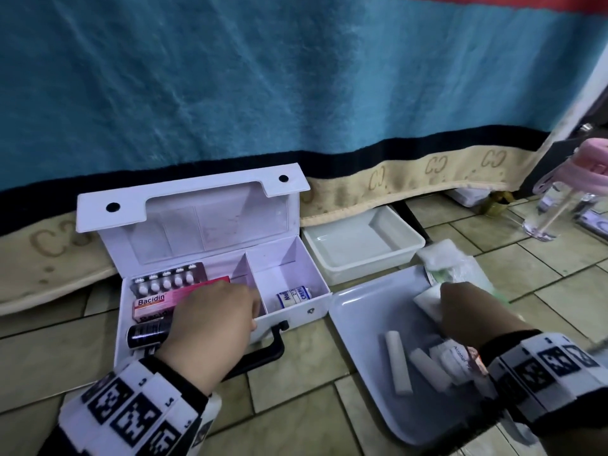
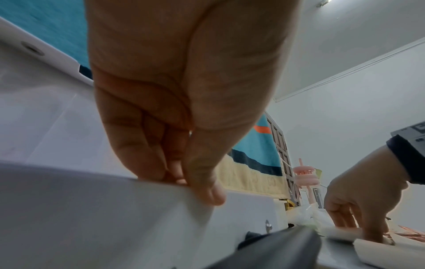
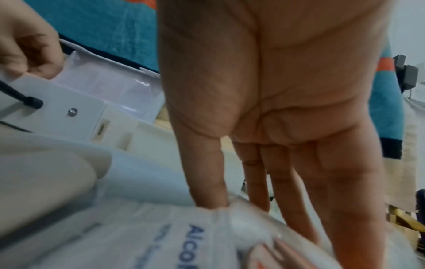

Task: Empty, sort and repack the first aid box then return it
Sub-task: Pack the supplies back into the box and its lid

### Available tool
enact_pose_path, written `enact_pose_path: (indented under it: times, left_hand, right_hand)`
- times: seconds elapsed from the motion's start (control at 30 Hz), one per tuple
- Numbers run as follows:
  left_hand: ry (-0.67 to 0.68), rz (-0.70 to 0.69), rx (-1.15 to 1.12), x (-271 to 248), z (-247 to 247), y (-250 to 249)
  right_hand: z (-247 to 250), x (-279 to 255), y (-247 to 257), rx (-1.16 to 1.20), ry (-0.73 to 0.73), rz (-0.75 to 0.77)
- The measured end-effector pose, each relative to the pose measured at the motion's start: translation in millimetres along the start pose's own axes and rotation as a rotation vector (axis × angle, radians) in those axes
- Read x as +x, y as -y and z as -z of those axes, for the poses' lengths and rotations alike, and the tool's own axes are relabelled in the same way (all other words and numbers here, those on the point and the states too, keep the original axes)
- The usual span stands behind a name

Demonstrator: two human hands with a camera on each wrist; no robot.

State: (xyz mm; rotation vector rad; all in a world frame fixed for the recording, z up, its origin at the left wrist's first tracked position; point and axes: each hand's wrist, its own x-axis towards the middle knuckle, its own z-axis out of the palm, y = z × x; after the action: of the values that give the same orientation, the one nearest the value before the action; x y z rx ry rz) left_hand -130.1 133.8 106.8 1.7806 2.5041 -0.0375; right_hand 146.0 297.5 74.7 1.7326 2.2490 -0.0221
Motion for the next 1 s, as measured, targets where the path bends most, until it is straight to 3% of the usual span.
enact_pose_path:
  times: [0.1, 0.23, 0.4, 0.47, 0.57, 0.7, 0.77, 0.9, 1.0]
  left_hand:
    - [-0.001, 0.006, -0.024, 0.3, -0.1, 0.5]
    - [-0.001, 0.01, -0.046, 0.7, 0.0, 0.7]
    - [0.002, 0.011, -0.097, 2.9, -1.9, 4.7]
    - [-0.006, 0.003, -0.103, 3.2, -1.4, 4.2]
    - [0.003, -0.001, -0.124, 4.4, -0.6, 4.7]
    - [0.001, -0.012, -0.125, 3.8, -1.1, 5.3]
    - [-0.008, -0.01, -0.124, 2.5, -1.1, 5.1]
    - [-0.004, -0.001, -0.148, 3.0, -1.6, 6.6]
    - [0.003, -0.001, -0.159, 3.7, -1.6, 7.3]
  right_hand:
    - [-0.9, -0.4, 3.9, 0.017, -0.007, -0.015]
    - [11.1, -10.0, 11.2, 0.102, -0.163, -0.039]
    - [57.0, -31.2, 28.4, 0.166, -0.284, -0.039]
    - [80.4, -41.1, 41.2, 0.244, -0.337, 0.051]
    - [104.6, -48.4, 75.3, 0.423, -0.367, 0.327]
    - [103.1, -40.2, 126.4, 0.479, -0.361, 0.606]
    - [94.9, -31.0, 148.6, 0.396, -0.331, 0.632]
    - [83.7, -15.2, 174.7, 0.149, -0.408, 0.633]
    - [72.2, -8.5, 182.4, 0.04, -0.319, 0.69]
